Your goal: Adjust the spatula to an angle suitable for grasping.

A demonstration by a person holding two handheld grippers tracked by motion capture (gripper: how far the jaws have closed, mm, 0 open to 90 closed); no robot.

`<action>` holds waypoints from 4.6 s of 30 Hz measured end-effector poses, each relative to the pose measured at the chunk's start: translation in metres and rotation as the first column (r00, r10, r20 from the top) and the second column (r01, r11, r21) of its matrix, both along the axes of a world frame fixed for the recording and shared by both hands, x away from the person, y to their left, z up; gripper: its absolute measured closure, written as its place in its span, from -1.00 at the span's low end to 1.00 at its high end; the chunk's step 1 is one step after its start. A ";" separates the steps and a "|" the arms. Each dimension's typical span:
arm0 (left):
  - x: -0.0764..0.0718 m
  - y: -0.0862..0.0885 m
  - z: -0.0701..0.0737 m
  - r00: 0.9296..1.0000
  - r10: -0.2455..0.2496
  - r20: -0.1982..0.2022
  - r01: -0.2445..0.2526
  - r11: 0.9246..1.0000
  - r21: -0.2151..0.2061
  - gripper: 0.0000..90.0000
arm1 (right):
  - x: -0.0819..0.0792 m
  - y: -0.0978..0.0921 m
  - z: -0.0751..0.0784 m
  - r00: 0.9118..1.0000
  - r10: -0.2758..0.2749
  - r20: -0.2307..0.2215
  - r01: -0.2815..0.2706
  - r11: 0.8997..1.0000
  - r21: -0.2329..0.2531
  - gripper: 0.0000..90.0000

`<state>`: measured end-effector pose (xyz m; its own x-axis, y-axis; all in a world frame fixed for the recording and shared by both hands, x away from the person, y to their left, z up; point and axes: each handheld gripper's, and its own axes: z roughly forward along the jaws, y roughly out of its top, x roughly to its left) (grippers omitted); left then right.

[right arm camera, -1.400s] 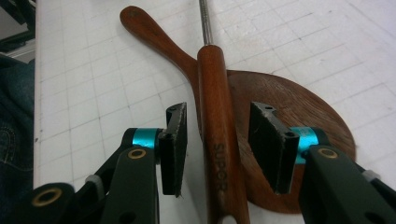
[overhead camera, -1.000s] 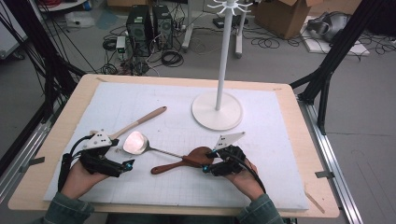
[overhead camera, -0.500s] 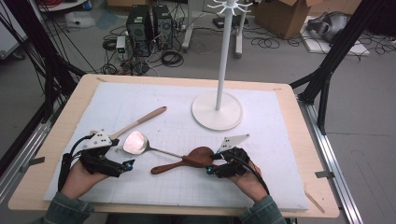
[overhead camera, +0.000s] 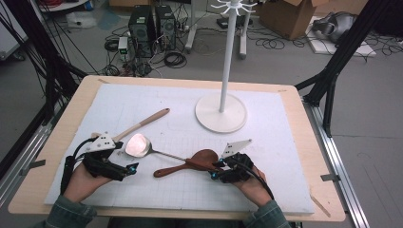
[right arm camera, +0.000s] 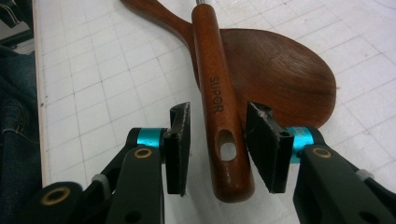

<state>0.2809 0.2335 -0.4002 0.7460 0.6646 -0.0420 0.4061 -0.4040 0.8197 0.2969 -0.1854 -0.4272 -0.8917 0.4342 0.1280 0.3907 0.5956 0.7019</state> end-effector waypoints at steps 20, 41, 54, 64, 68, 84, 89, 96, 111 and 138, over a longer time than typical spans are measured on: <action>0.002 -0.008 -0.002 1.000 -0.029 -0.008 0.029 1.000 0.002 -0.96 | 0.001 0.003 -0.004 1.000 0.013 -0.005 -0.013 1.000 -0.018 0.53; 0.007 -0.032 -0.001 0.992 -0.125 0.013 0.125 0.992 0.016 -0.74 | -0.003 0.004 0.007 0.998 0.063 0.012 -0.063 0.998 -0.013 0.61; 0.014 -0.048 0.000 0.981 -0.194 0.012 0.194 0.981 0.005 -0.51 | -0.008 -0.001 0.022 0.993 0.113 0.021 -0.113 0.994 -0.014 0.61; 0.017 -0.062 -0.002 0.966 -0.258 -0.004 0.258 0.966 -0.003 -0.34 | -0.009 0.004 0.045 0.984 0.166 0.058 -0.165 0.986 -0.025 0.61; 0.018 -0.066 -0.004 0.960 -0.278 -0.018 0.278 0.961 -0.011 -0.23 | -0.008 0.007 0.054 0.980 0.186 0.072 -0.184 0.982 -0.034 0.61; 0.027 -0.085 -0.014 0.945 -0.321 -0.066 0.321 0.947 -0.002 0.08 | -0.006 0.017 0.081 0.970 0.212 0.115 -0.209 0.977 -0.042 0.61; 0.030 -0.089 -0.016 0.945 -0.320 -0.074 0.320 0.947 -0.002 0.17 | -0.006 0.019 0.086 0.969 0.217 0.122 -0.213 0.976 -0.048 0.61; 0.032 -0.092 -0.017 0.939 -0.334 -0.080 0.335 0.942 -0.005 0.35 | -0.005 0.021 0.093 0.966 0.223 0.130 -0.219 0.975 -0.043 0.61; 0.031 -0.092 -0.014 0.940 -0.336 -0.051 0.338 0.941 0.017 0.56 | 0.001 0.018 0.094 0.978 0.175 0.114 -0.178 0.984 0.019 0.54; 0.030 -0.087 -0.009 0.933 -0.358 -0.035 0.359 0.933 0.021 0.77 | 0.014 -0.004 0.082 0.998 -0.021 0.055 0.017 0.996 0.085 0.03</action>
